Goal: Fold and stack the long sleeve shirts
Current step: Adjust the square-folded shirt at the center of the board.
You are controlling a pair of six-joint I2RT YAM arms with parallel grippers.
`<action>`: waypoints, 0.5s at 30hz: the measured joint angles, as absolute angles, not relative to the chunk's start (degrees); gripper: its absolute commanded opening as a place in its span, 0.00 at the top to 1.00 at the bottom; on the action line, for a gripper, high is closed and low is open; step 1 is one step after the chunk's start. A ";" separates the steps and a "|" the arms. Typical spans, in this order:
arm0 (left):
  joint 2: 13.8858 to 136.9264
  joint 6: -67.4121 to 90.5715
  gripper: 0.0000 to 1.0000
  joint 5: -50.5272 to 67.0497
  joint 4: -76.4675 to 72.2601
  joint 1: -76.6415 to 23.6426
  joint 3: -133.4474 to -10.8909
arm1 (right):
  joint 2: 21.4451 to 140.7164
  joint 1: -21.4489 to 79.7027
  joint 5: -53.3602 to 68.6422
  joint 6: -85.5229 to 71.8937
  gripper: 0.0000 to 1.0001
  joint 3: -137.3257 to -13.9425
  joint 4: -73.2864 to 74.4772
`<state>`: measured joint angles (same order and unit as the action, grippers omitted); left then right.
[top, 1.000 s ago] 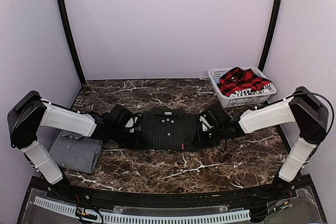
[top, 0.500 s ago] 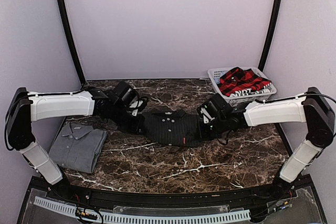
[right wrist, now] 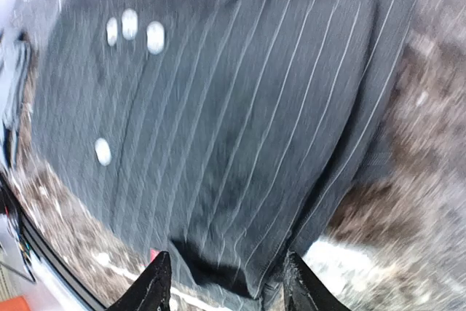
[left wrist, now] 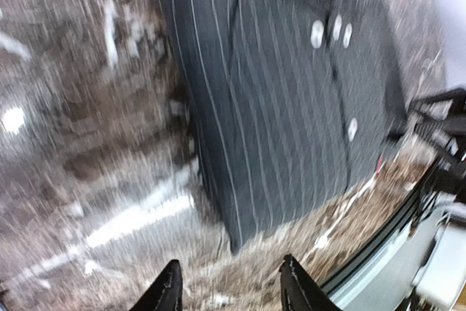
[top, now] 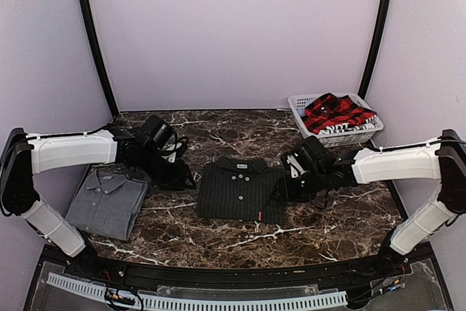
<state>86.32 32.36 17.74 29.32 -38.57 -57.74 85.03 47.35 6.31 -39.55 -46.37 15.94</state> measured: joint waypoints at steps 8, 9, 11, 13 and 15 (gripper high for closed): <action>96.53 32.32 0.70 20.05 18.55 -32.45 -64.93 | 90.26 38.54 4.69 -39.24 0.57 -51.77 13.26; 98.83 32.25 0.71 20.29 17.67 -32.40 -66.17 | 91.53 37.74 4.45 -39.13 0.58 -52.34 12.84; 103.04 32.14 0.73 20.51 16.49 -32.36 -68.36 | 93.78 36.60 4.47 -38.76 0.59 -53.30 11.88; 105.75 32.14 0.74 20.51 15.81 -32.36 -69.54 | 95.74 36.14 4.43 -38.28 0.61 -54.59 11.73; 107.72 32.05 0.76 20.51 15.44 -32.36 -70.52 | 97.86 36.03 4.23 -37.89 0.62 -56.51 11.57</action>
<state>107.72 32.05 20.51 15.44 -32.36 -70.52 97.86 36.03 4.23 -37.89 -56.51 11.57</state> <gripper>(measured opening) 0.263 0.394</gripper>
